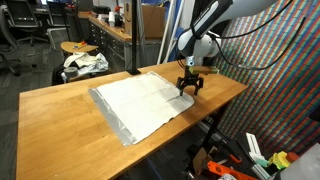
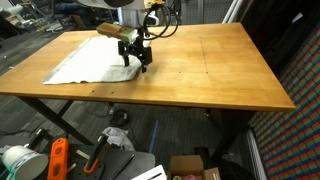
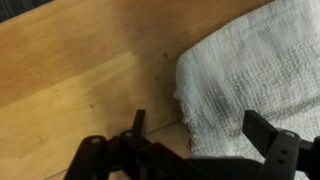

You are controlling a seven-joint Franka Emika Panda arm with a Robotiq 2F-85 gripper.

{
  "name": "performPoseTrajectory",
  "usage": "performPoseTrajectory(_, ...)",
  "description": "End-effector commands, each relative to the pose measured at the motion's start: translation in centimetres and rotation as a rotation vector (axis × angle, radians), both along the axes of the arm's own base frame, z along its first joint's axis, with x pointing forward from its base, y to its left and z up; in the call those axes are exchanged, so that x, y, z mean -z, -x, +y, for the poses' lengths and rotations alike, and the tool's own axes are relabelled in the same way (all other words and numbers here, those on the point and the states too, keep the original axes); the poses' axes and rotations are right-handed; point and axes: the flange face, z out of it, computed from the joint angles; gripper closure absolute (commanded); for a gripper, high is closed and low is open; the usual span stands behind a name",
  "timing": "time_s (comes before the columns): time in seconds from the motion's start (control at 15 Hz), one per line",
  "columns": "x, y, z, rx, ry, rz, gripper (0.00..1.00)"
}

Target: Fold the towel on the table.

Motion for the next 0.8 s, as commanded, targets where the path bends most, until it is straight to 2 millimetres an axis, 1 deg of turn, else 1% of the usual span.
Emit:
performPoseTrajectory(0.0, 0.33, -0.38, -1.02, -0.035, -0.083, -0.023, 0.00)
performPoseTrajectory(0.13, 0.74, -0.21, -1.08, -0.053, -0.128, -0.030, 0.00)
performPoseTrajectory(0.2, 0.86, -0.17, -1.05, -0.060, -0.144, -0.035, 0.25)
performPoseTrajectory(0.27, 0.69, -0.07, -1.18, -0.068, -0.159, -0.041, 0.27)
performPoseTrajectory(0.33, 0.55, 0.00, -1.40, -0.069, -0.179, -0.050, 0.34)
performPoseTrajectory(0.4, 0.42, 0.05, -1.56, -0.072, -0.194, -0.054, 0.41)
performPoseTrajectory(0.6, 0.45, 0.12, -1.77, -0.083, -0.230, -0.061, 0.66)
performPoseTrajectory(0.73, 0.47, 0.24, -1.56, -0.095, -0.259, -0.058, 0.81)
